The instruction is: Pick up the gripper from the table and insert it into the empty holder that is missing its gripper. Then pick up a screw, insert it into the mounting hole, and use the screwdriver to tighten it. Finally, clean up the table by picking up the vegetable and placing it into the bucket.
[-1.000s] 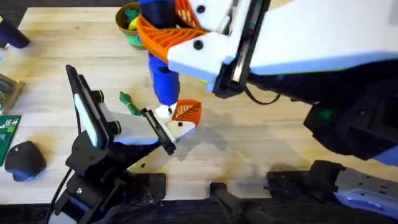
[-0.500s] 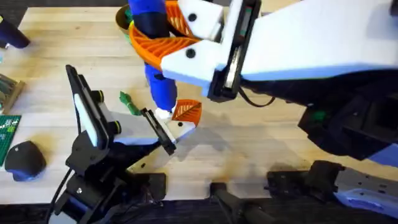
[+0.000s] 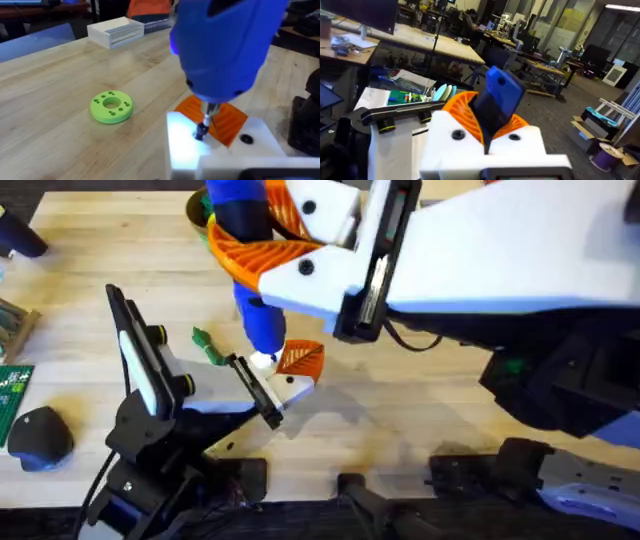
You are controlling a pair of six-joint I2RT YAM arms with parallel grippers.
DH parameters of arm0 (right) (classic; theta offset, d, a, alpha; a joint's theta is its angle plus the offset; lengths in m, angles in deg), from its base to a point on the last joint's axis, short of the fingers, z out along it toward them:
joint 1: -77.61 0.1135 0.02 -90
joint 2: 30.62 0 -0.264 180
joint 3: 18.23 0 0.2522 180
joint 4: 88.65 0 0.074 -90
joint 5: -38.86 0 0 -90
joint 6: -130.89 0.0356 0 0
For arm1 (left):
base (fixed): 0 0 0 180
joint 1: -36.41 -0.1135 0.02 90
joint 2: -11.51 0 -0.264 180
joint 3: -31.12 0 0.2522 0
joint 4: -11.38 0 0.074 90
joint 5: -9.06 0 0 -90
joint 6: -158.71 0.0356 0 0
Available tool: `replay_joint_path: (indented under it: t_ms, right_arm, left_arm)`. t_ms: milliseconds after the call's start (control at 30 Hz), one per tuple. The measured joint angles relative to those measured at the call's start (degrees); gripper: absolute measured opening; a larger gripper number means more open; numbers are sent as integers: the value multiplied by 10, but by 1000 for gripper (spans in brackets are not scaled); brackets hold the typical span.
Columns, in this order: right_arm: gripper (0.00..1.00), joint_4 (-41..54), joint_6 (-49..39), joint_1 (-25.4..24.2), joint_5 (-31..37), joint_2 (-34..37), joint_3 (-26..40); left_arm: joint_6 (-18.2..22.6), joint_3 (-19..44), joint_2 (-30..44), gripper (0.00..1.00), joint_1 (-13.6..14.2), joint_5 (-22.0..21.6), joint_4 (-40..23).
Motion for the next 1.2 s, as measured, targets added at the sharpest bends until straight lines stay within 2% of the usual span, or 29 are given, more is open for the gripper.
replay_joint_path:
  t_ms: [600, 867, 1200]
  right_arm:
    - [6, 19, 0, 0, 0, 14, 0]
    - [6, -27, -4, 0, 0, 12, 0]
    - [6, 5, -5, 0, 0, 11, 0]
  left_arm:
    - [0, 0, 0, 4, 0, 0, 0]
    - [0, 0, 0, 4, 0, 0, 0]
    - [0, 0, 0, 4, 0, 0, 0]
